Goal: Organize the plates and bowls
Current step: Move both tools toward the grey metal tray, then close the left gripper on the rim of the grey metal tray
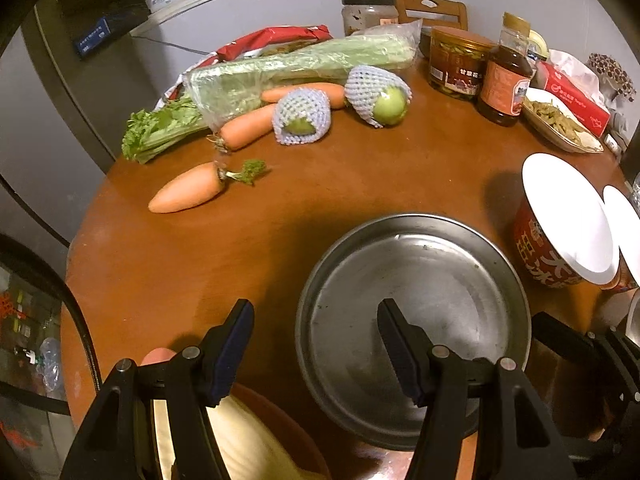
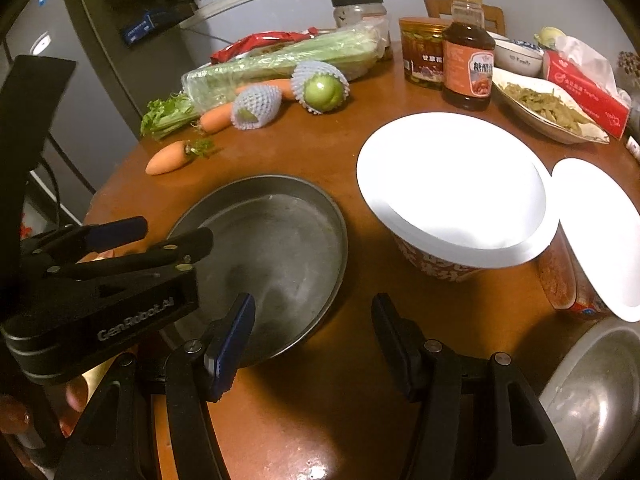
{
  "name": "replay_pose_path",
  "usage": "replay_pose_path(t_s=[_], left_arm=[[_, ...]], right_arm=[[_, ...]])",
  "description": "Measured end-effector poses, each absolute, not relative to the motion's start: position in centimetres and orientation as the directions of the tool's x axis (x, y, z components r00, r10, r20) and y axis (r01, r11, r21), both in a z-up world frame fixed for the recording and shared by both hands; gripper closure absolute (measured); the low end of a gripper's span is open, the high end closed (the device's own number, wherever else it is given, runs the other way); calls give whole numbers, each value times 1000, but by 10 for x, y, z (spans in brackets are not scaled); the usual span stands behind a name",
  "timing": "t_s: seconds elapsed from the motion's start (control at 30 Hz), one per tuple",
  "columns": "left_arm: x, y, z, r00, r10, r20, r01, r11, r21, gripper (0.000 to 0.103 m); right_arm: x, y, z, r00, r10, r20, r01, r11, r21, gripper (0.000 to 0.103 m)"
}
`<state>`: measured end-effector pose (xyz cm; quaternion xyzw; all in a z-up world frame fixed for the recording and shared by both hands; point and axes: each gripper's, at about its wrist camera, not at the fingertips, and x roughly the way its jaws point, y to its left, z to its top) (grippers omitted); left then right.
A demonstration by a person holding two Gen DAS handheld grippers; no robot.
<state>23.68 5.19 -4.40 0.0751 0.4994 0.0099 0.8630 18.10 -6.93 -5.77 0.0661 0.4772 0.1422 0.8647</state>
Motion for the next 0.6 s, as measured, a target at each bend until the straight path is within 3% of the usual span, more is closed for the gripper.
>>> replay_pose_path(t_s=[0.17,0.3,0.6], left_arm=[[241,51,-50,472,72,-879,63,991,115,42],[242,51,-54,444,19,-896,83,995,62,56],[239,50,-53,462,29,-887,80,994,75,64]], right_arm=[[181,-68,-58,508,329,-796,-210,944,257,41],[179,-63,-57,513,340,-788,-248,938,244,46],[178,-62,-55,525,345,-778,-261,935,239,51]])
